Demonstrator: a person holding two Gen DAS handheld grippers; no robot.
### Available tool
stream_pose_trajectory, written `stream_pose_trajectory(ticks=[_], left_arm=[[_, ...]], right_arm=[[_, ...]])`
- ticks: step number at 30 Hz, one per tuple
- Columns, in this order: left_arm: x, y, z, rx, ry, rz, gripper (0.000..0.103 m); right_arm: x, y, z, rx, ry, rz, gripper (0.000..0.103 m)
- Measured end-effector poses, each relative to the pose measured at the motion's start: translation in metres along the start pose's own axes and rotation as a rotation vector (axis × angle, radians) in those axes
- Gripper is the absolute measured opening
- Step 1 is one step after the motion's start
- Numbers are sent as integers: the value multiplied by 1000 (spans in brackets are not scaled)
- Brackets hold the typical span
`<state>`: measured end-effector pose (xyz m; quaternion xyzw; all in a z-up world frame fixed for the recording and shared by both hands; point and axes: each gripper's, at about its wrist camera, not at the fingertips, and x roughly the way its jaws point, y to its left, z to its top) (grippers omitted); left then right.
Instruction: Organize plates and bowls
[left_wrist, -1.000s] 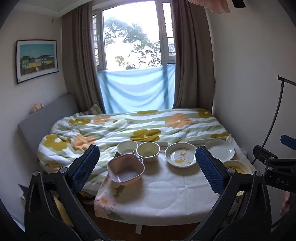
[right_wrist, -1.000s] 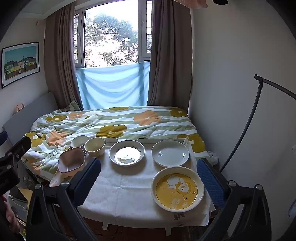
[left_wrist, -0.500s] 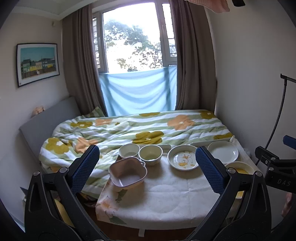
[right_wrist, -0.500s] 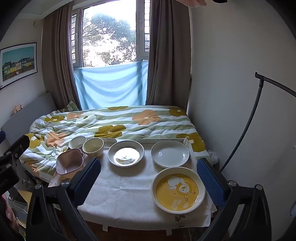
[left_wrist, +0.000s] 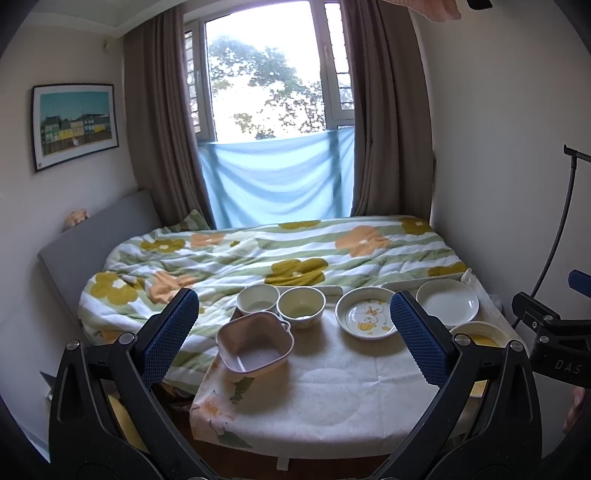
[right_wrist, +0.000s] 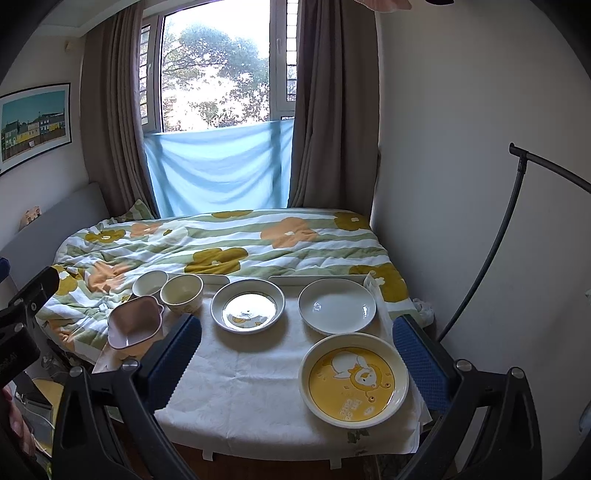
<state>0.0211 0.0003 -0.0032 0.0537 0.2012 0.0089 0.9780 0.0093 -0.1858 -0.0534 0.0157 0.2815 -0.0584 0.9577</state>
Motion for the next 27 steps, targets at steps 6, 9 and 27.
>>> stream_pose_trajectory(ticks=[6, 9, 27], left_arm=[[2, 1, 0, 2, 2, 4, 103], [3, 1, 0, 4, 0, 5, 103], [5, 2, -1, -2, 0, -2, 103]], right_arm=[[0, 0, 1, -1, 1, 0, 103], [1, 0, 1, 0, 1, 1, 103], [3, 7, -2, -5, 7, -1, 103]])
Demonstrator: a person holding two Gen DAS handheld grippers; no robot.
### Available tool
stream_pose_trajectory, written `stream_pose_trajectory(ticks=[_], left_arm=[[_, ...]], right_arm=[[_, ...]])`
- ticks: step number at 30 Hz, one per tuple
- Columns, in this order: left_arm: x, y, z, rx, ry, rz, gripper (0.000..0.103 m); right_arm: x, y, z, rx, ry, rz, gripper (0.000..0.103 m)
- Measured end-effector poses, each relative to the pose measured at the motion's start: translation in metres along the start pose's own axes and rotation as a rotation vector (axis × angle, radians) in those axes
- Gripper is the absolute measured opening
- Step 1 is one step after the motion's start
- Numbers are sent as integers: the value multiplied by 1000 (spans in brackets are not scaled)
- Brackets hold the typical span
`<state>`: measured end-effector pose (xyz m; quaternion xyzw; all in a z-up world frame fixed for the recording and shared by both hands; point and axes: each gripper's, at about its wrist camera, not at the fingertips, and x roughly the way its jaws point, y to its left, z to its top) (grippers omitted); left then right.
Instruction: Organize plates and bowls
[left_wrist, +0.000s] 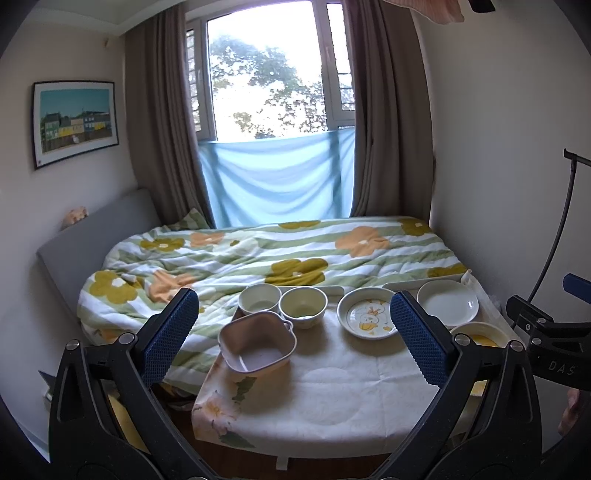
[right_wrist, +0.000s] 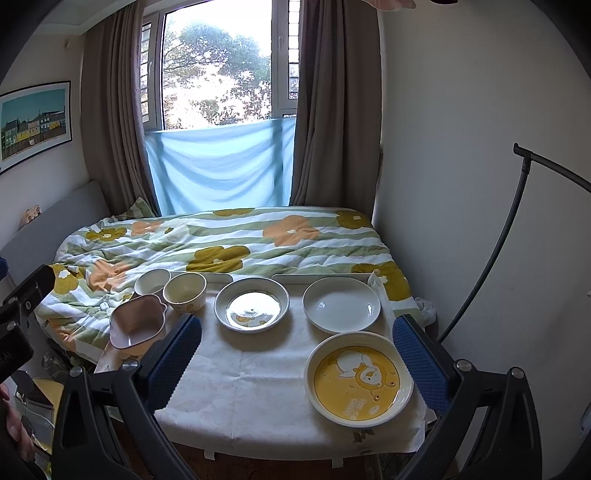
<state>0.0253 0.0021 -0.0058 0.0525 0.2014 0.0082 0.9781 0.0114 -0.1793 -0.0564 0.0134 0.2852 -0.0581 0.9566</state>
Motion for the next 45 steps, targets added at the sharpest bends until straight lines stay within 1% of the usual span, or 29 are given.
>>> stream_pose_trajectory(ticks=[17, 26, 30, 34, 38, 41, 45], left_arm=[[-1, 4, 0, -1, 2, -3, 103], [-4, 9, -1, -4, 4, -3, 103], [-2, 12, 0, 11, 12, -31, 103], [10, 7, 8, 34, 25, -90, 103], [31, -7, 9, 79, 45, -190, 103], [58, -27, 11, 120, 101, -305, 103], [104, -66, 4, 178, 216, -476, 103]], right_arm=[[-1, 0, 1, 2, 2, 0, 103], [0, 8, -4, 13, 5, -5, 103], [-2, 10, -5, 21, 13, -2, 103], [-6, 1, -6, 45, 33, -22, 103], [-1, -15, -20, 110, 76, -59, 103], [6, -35, -36, 172, 127, -94, 103], [23, -74, -54, 275, 189, -102, 103]])
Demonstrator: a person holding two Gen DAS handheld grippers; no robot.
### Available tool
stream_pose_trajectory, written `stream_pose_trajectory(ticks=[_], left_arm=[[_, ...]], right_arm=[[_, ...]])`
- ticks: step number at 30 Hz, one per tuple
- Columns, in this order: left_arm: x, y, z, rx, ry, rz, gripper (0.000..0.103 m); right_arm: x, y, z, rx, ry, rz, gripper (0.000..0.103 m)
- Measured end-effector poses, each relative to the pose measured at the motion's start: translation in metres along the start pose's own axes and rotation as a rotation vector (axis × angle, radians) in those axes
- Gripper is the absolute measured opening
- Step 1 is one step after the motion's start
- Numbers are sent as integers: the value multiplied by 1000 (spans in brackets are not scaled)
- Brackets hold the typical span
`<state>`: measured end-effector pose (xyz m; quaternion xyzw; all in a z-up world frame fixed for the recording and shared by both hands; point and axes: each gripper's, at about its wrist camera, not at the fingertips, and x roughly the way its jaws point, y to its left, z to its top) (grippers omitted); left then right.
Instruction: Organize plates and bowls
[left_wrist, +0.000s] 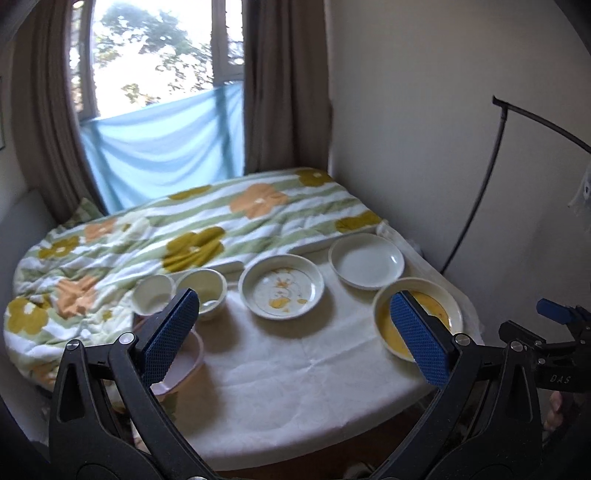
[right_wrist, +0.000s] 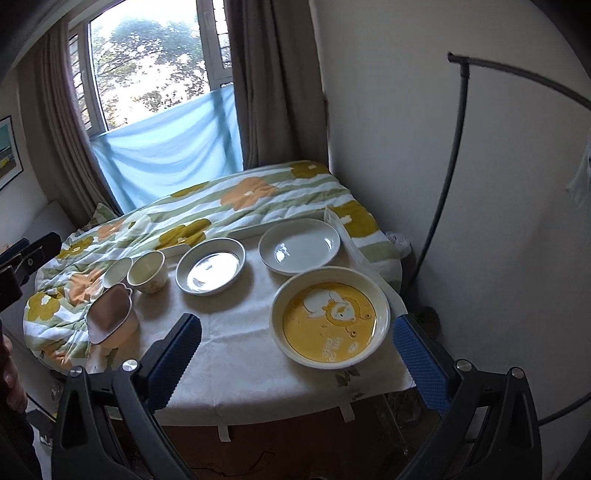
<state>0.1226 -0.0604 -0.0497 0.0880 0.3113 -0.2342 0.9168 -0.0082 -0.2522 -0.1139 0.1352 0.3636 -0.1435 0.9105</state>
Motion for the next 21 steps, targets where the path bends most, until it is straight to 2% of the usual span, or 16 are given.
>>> stream_pose_trajectory(ticks=[4, 7, 11, 12, 14, 17, 19, 21], left_arm=[[74, -30, -2, 88, 130, -138, 103], [135, -53, -8, 139, 232, -207, 102], [205, -77, -19, 191, 370, -276, 100], [221, -82, -21, 202, 403, -290, 98], [251, -89, -28, 225, 470, -315, 84], [290, -99, -35, 252, 558, -340, 72], [310, -105, -39, 255, 600, -369, 65], [325, -109, -43, 263, 632, -392, 64]], right_arm=[[34, -39, -8, 105, 65, 20, 103], [64, -66, -14, 171, 121, 11, 102], [109, -97, -23, 264, 207, 26, 84], [121, -105, -26, 289, 229, 35, 80], [141, -115, -30, 320, 264, 39, 72], [166, -126, -34, 355, 310, 48, 63], [178, -132, -36, 376, 331, 60, 58], [186, -136, -37, 393, 348, 76, 51]])
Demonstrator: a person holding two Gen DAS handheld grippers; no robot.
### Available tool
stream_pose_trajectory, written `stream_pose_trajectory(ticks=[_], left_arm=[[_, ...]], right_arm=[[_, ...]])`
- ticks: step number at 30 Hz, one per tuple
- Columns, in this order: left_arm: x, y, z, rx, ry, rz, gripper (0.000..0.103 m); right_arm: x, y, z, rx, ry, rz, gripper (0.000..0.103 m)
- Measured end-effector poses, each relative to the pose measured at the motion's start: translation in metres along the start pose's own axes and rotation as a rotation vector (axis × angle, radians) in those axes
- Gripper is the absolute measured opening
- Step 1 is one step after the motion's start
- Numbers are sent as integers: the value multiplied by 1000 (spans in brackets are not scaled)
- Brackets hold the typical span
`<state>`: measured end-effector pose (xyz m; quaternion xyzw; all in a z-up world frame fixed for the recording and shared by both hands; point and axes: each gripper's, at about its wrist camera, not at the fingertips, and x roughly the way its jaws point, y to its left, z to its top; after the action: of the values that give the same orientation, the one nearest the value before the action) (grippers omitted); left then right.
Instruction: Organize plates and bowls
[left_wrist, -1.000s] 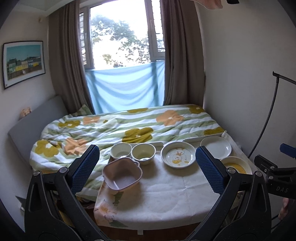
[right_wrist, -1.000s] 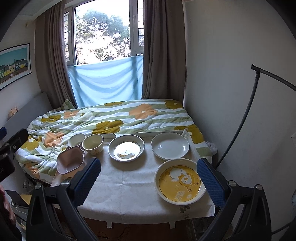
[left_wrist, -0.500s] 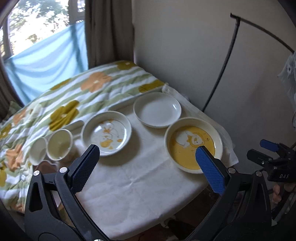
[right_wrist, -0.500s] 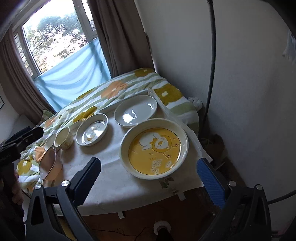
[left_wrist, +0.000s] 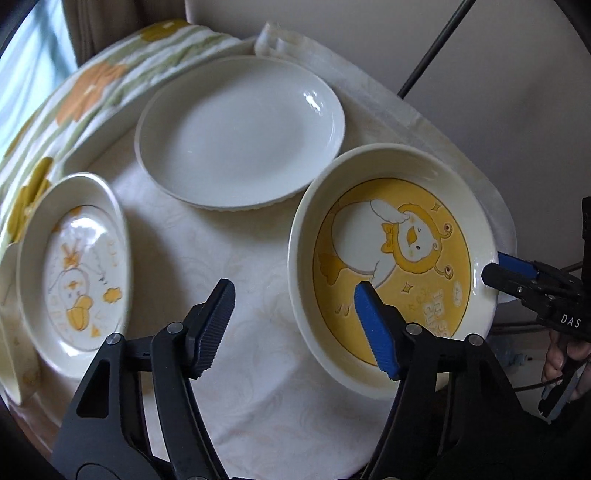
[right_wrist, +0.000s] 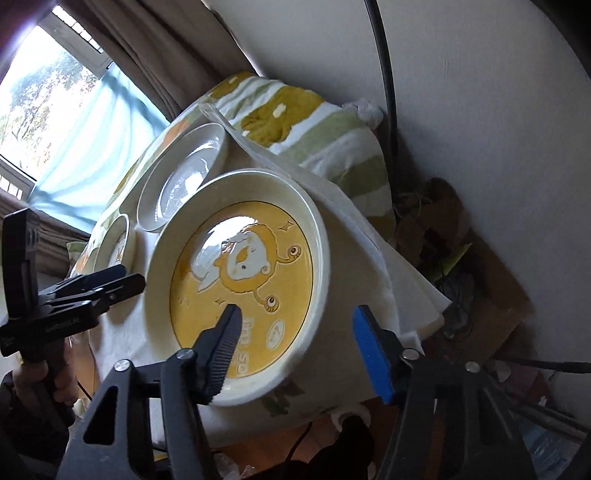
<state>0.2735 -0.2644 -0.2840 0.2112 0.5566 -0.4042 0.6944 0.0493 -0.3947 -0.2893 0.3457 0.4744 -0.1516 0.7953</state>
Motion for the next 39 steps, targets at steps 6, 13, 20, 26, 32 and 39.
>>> stream_pose_trajectory(ticks=[6, 13, 20, 26, 32, 39], left_arm=[[26, 8, 10, 3, 65, -61, 36], [33, 11, 17, 1, 76, -121, 20], [35, 6, 21, 17, 77, -104, 20], [15, -15, 8, 39, 47, -67, 20], [-4, -17, 1, 30, 4, -47, 20], [-43, -1, -33, -81, -61, -17, 20]], right_arm=[[15, -5, 10, 20, 37, 17, 30], [22, -4, 18, 11, 53, 9, 18], [25, -5, 22, -20, 69, 16, 18], [25, -3, 22, -41, 72, 7, 18], [24, 2, 19, -86, 86, 7, 18], [14, 36, 23, -220, 103, 38, 18]])
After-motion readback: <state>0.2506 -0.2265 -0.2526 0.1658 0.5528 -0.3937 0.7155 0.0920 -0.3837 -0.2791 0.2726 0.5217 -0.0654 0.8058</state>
